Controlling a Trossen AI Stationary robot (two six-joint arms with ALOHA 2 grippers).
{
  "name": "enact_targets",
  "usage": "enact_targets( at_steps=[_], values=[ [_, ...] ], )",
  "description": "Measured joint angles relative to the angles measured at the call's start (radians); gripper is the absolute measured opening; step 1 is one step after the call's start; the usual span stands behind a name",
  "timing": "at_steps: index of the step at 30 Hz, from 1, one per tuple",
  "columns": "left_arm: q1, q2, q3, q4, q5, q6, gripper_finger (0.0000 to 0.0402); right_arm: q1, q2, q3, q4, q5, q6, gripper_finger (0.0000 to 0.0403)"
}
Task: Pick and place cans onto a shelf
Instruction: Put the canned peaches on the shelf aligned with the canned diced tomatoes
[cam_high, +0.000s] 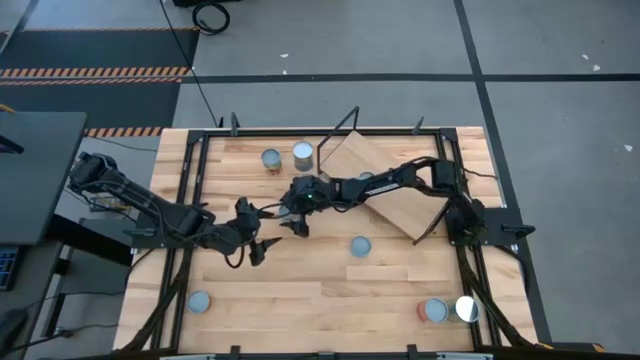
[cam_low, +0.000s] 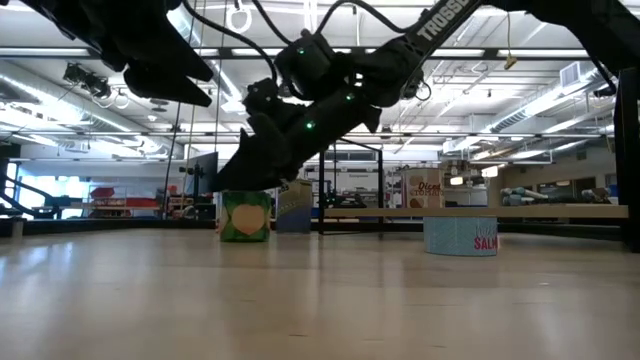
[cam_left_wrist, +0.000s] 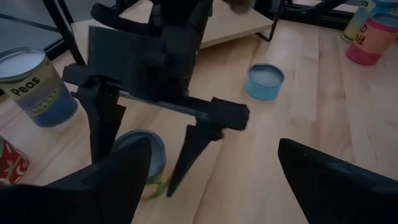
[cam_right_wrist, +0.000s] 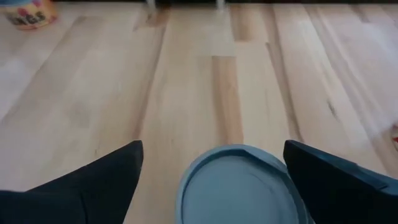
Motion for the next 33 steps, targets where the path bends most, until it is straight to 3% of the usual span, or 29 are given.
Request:
enact_targets(
  at_steps=[9,22,33],
  values=[
    [-0.001,0.000,0.000,-0.002,-0.002,0.007,0.0357,-0.002,-0.043,-0.003,-0.100,0.071,-0.008,0.0393],
    [0.001,0.000,0.000,-0.010,-0.002,0.014,0.0357,-0.013,-0.032,-0.003,-0.096,-0.105,0.041,0.0392],
    [0.001,0.000,0.000,-0.008,-0.002,0.008,0.0357,0.001,-0.032,-0.003,-0.164,-0.079,-0.013,0.0387]
  ],
)
